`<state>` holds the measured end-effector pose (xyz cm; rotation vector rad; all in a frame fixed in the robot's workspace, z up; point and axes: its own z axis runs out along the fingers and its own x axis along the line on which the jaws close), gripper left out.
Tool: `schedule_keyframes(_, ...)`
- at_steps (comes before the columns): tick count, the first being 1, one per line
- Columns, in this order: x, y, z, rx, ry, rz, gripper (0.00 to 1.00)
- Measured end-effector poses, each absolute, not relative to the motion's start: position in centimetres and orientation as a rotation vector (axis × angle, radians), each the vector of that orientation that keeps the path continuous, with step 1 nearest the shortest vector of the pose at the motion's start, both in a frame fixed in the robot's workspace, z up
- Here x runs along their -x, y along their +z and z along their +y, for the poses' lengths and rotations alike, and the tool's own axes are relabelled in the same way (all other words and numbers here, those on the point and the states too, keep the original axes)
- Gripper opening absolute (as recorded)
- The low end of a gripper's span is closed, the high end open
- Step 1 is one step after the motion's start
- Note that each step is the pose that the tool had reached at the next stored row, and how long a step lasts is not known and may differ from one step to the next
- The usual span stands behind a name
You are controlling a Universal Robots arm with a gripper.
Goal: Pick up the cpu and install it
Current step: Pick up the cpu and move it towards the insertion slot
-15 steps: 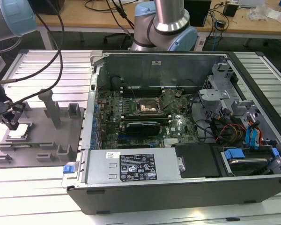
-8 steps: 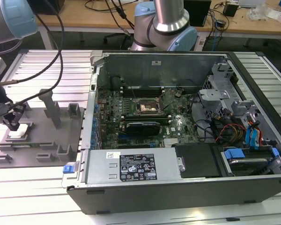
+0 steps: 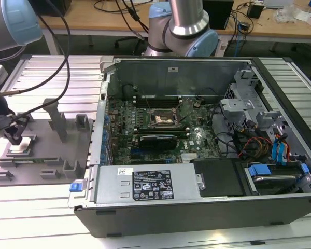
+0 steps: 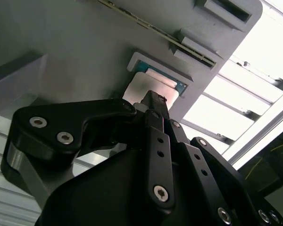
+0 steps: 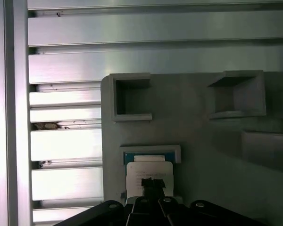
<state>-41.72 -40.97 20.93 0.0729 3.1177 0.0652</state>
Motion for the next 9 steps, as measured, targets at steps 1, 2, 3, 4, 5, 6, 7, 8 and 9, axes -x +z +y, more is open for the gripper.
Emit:
schedule_keyframes(1,41.71,20.84,-40.96,-0.073,0.066,3.118,0.11)
schedule_keyframes(2,41.72,20.84,-40.96,-0.073,0.065,3.118,0.11)
schedule_keyframes(3,41.73,20.84,-40.95,-0.073,0.065,3.118,0.11)
schedule_keyframes(4,41.72,20.83,-40.95,-0.073,0.065,3.118,0.11)
schedule_keyframes(5,41.72,20.83,-40.95,-0.073,0.065,3.118,0.11)
schedule_keyframes(6,41.72,20.83,-40.95,-0.073,0.065,3.118,0.11)
schedule_keyframes(7,41.72,20.83,-40.95,-0.073,0.065,3.118,0.11)
schedule_keyframes(8,41.72,20.83,-40.95,-0.073,0.065,3.118,0.11)
schedule_keyframes(9,41.72,20.83,-40.95,-0.073,0.065,3.118,0.16)
